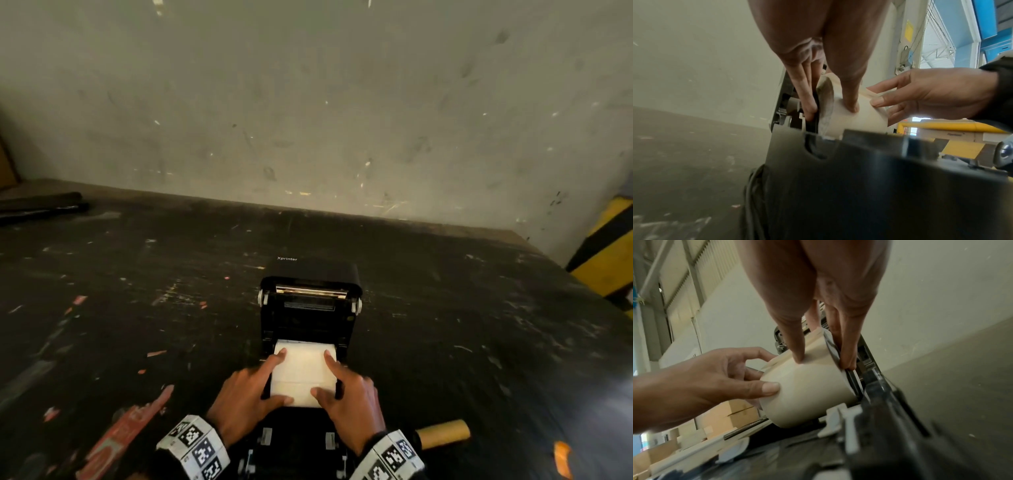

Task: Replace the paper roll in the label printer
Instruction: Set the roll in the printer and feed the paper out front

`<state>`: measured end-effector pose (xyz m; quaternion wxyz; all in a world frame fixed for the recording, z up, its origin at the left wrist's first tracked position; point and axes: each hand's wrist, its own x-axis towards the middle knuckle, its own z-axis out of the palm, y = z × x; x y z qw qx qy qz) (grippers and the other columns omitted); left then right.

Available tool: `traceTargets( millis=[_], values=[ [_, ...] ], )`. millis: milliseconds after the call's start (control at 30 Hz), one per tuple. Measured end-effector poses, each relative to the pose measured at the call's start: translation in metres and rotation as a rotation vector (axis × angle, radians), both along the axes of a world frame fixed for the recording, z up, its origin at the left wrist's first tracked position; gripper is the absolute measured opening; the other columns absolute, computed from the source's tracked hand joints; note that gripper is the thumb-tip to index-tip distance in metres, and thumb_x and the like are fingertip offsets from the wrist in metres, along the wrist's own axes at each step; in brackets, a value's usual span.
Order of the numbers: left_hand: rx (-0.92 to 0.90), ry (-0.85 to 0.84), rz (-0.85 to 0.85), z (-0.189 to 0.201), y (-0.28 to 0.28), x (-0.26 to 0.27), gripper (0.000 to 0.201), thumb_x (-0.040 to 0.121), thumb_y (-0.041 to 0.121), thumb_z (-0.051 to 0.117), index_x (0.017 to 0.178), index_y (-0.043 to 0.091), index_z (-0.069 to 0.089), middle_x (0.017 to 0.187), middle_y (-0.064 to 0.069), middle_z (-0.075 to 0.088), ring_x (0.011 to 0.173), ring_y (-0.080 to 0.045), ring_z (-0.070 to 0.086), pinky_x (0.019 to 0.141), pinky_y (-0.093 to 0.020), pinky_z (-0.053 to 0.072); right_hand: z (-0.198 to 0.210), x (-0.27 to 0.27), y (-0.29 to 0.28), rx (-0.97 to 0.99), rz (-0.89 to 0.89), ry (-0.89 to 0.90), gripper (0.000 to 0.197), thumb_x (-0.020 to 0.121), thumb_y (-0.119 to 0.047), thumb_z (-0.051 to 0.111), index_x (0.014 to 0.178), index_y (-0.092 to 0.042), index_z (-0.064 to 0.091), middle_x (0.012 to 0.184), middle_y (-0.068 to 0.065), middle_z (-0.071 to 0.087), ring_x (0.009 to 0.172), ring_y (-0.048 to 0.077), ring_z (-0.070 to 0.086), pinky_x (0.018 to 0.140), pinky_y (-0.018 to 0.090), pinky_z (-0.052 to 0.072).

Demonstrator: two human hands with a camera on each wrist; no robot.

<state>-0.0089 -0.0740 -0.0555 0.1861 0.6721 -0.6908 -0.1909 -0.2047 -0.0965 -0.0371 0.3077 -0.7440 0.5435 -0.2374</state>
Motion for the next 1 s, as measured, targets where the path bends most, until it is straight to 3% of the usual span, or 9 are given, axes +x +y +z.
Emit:
traceTargets(
  millis=[133, 233, 300, 467, 633, 833, 933, 1000],
  values=[
    [0.009, -0.025, -0.03, -0.005, -0.004, 0.0, 0.078, 0.08, 0.048, 0.063, 0.142, 0.033, 0.019, 0.129, -0.006, 0.058, 0.109, -0.018, 0.06, 0.092, -0.028, 0.046, -0.006, -0.002, -0.001, 0.006, -0.012, 0.025, 0.063, 0.085, -0.029, 0.065, 0.14, -0.025, 0.034, 0.121, -0.003, 0.06, 0.096, 0.0, 0.051, 0.082, 0.007, 0.041],
    [0.003, -0.009, -0.04, -0.009, -0.006, 0.0, 0.077, 0.08, 0.047, 0.063, 0.142, 0.031, 0.02, 0.131, -0.006, 0.057, 0.109, -0.019, 0.06, 0.092, -0.029, 0.046, -0.01, -0.001, -0.005, 0.006, -0.036, 0.022, 0.061, 0.085, -0.027, 0.066, 0.139, -0.026, 0.036, 0.12, -0.002, 0.061, 0.102, 0.004, 0.056, 0.091, 0.016, 0.046],
    [-0.013, -0.014, -0.045, -0.011, -0.005, 0.0, 0.077, 0.08, 0.049, 0.062, 0.142, 0.031, 0.02, 0.129, -0.007, 0.058, 0.108, -0.021, 0.06, 0.091, -0.031, 0.047, -0.011, -0.001, -0.005, 0.009, -0.039, 0.025, 0.061, 0.084, -0.026, 0.067, 0.138, -0.026, 0.037, 0.122, -0.002, 0.06, 0.104, 0.004, 0.056, 0.092, 0.016, 0.045],
    [-0.049, -0.11, -0.065, -0.01, -0.003, 0.002, 0.075, 0.082, 0.051, 0.058, 0.143, 0.032, 0.018, 0.138, 0.0, 0.05, 0.116, -0.017, 0.054, 0.094, -0.03, 0.043, -0.015, -0.003, -0.004, 0.013, -0.03, -0.011, 0.06, 0.083, -0.021, 0.069, 0.135, -0.024, 0.042, 0.118, -0.004, 0.063, 0.089, 0.002, 0.059, 0.074, -0.001, 0.04],
    [-0.096, -0.078, -0.094, -0.013, -0.001, 0.002, 0.071, 0.083, 0.046, 0.059, 0.142, 0.031, 0.023, 0.138, 0.0, 0.05, 0.117, -0.017, 0.054, 0.094, -0.029, 0.043, -0.022, -0.006, -0.004, 0.04, -0.004, -0.036, 0.061, 0.082, -0.019, 0.07, 0.136, -0.021, 0.041, 0.119, -0.002, 0.063, 0.097, 0.006, 0.061, 0.085, 0.007, 0.045],
    [-0.164, -0.134, -0.116, -0.025, 0.0, 0.006, 0.059, 0.083, 0.041, 0.06, 0.135, 0.027, 0.037, 0.127, -0.003, 0.058, 0.11, -0.02, 0.058, 0.086, -0.031, 0.05, -0.026, -0.013, 0.0, 0.036, 0.063, 0.038, 0.063, 0.083, -0.021, 0.069, 0.138, -0.028, 0.038, 0.124, -0.004, 0.06, 0.103, 0.001, 0.057, 0.09, 0.009, 0.044],
    [-0.244, -0.228, -0.151, -0.029, 0.001, 0.01, 0.056, 0.074, 0.05, 0.06, 0.124, 0.032, 0.043, 0.103, 0.004, 0.069, 0.087, -0.011, 0.067, 0.062, -0.02, 0.054, -0.022, -0.016, -0.001, 0.014, 0.078, 0.092, 0.063, 0.084, -0.025, 0.068, 0.138, -0.032, 0.036, 0.124, -0.003, 0.06, 0.101, 0.001, 0.056, 0.086, 0.007, 0.043],
    [-0.274, -0.246, -0.146, -0.028, 0.003, 0.011, 0.055, 0.071, 0.055, 0.054, 0.12, 0.032, 0.045, 0.094, 0.008, 0.067, 0.078, -0.006, 0.066, 0.054, -0.016, 0.053, -0.019, -0.017, -0.002, 0.005, 0.09, 0.137, 0.063, 0.084, -0.028, 0.067, 0.138, -0.035, 0.035, 0.127, -0.002, 0.058, 0.108, 0.005, 0.055, 0.092, 0.014, 0.043]
  ],
)
